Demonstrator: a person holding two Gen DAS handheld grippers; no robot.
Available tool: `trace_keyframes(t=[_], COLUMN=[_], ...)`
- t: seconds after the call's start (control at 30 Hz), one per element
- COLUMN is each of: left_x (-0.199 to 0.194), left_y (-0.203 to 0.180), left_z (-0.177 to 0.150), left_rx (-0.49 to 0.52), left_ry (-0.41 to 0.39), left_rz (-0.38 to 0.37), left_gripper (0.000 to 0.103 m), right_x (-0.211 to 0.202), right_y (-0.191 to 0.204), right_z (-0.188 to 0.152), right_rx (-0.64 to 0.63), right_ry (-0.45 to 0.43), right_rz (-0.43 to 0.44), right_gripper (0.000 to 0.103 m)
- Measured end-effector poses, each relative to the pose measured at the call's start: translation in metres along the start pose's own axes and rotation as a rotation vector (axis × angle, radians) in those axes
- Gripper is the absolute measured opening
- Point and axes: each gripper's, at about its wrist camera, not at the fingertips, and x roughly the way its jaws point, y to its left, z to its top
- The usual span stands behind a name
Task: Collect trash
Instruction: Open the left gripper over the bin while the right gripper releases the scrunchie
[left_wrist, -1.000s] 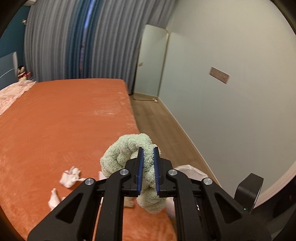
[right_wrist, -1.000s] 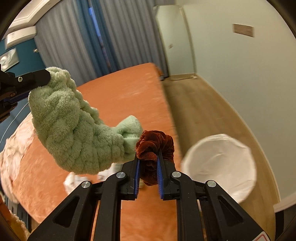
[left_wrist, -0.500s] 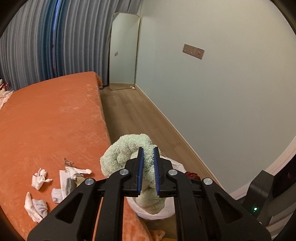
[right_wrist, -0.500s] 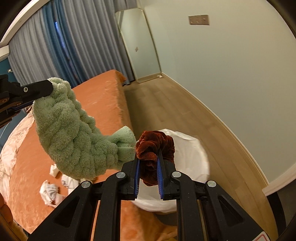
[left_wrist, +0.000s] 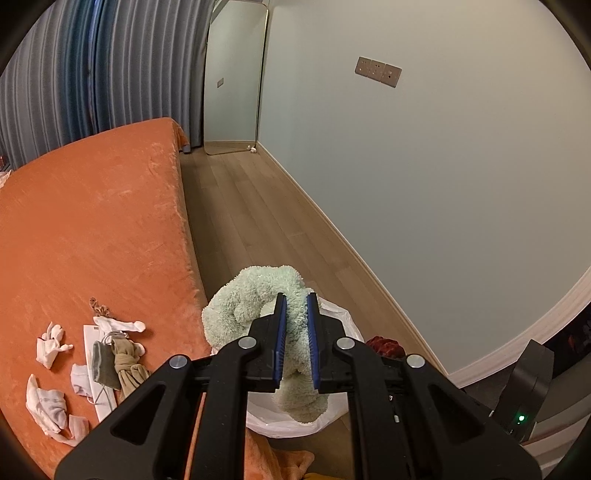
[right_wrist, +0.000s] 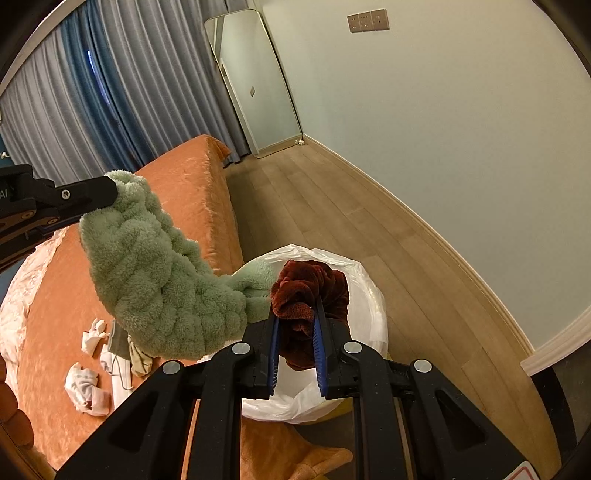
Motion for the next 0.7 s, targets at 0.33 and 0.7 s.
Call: trace_keyframes(t=[0.33,0.7], left_x=[0.012,0.009], left_y=[0.002,0.024], left_z=[0.006,0.008], left_rx=[-0.007,-0.044], left_ry=[-0.012,-0.019], left_rz=[0.005,0.033], left_gripper=[0.012,0.017], right_x=[0.008,0.016], right_y=[-0.001,-0.003], right_z=[0.001,0.001], right_rx=[0.001,-0.007], right_ry=[0.011,0.02], right_rz=[0.002,0.0], right_gripper=[0.015,0.016])
